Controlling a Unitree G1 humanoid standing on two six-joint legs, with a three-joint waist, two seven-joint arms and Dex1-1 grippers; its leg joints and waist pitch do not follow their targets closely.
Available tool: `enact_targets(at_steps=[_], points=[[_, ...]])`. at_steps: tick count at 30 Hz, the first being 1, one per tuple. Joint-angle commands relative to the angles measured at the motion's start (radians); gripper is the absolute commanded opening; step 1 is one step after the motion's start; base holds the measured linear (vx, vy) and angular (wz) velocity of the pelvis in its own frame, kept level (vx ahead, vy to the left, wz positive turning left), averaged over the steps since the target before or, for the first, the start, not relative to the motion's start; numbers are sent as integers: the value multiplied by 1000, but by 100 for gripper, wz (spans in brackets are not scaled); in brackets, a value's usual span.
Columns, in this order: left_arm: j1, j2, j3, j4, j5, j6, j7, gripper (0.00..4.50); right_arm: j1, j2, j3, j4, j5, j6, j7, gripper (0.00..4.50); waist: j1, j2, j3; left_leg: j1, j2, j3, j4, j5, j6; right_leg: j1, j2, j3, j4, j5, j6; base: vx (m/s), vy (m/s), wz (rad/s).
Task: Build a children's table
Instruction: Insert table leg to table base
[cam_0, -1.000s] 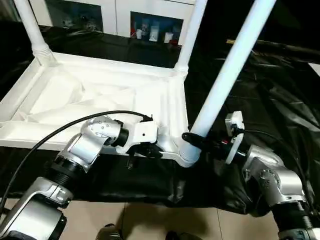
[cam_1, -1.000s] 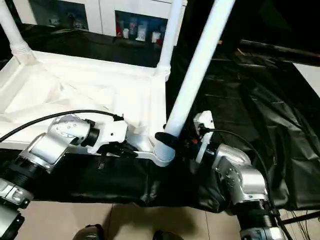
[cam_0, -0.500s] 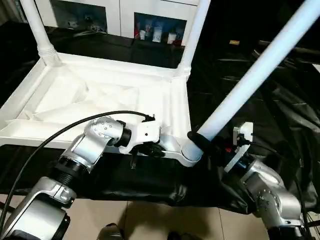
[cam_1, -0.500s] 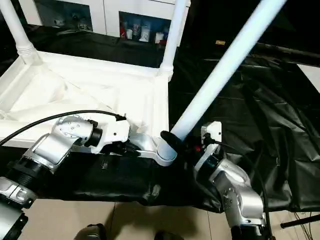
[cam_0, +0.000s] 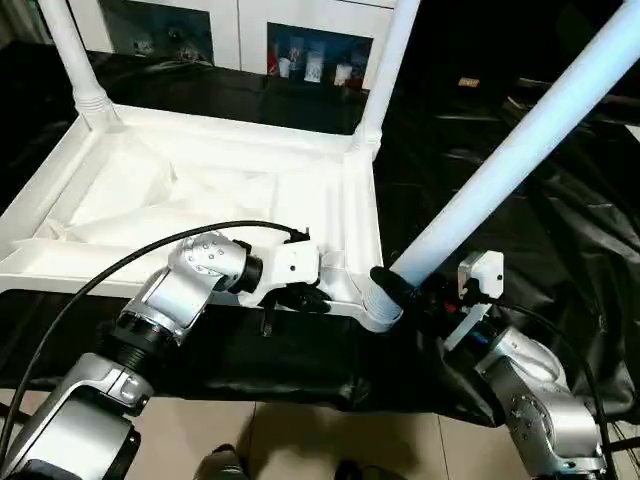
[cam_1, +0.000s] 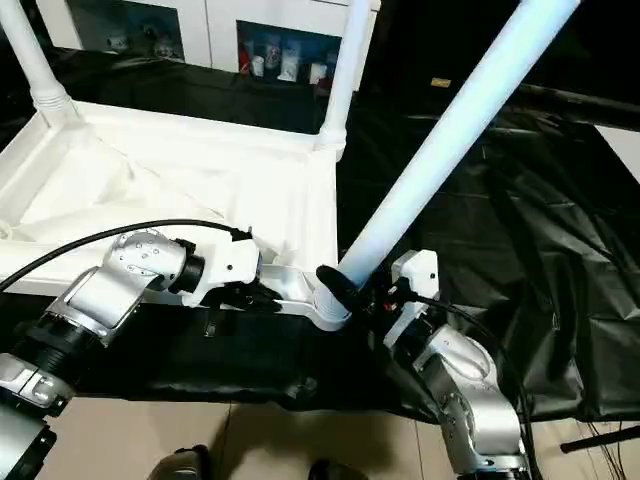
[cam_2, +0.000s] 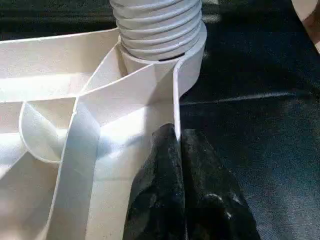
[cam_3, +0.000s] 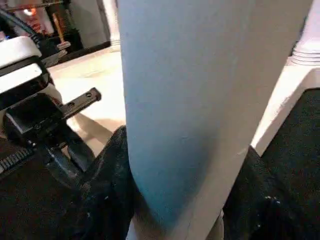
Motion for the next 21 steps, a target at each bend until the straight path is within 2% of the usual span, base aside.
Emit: enact_targets(at_steps=[1,5,9,11,14,21], points=[[-7,-14,-4,3,18,1,43,0,63,-6,36,62,-53,43,-27,186,-12,10,-14,25,38,-34,-87,-484,-20,-2,-73,44,-100,-594,-72,0,0,0],[-11,-12,-2,8,18,0,45,0,92,-11,68,43,-83,18,-30,186,-11,11,-6,34,39,-37,-87,-535,-22,-12,-77,47,-112,-670,-51,0,0,0],[-19,-9,-2,21,24,-8,48,0,106,-23,106,33,-128,-19,-30,186,-11,8,-1,27,38,-36,-92,-484,-13,-6,-80,47,-113,-661,-47,0,0,0],[-19,-9,-4,17,26,-7,48,0,108,-31,123,26,-134,-17,-15,186,-12,9,2,26,38,-38,-94,-491,-13,-5,-81,46,-116,-683,-45,0,0,0],[-19,-10,-6,19,28,-8,48,0,102,-38,131,26,-137,-15,-7,186,-14,9,0,27,39,-40,-96,-502,-17,-4,-81,44,-116,-684,-47,0,0,0],[-23,-11,-11,29,33,-16,49,0,64,-87,155,28,-93,75,80,186,-16,5,-7,27,40,-38,-93,-480,-8,-1,-82,47,-115,-657,-58,0,0,0]])
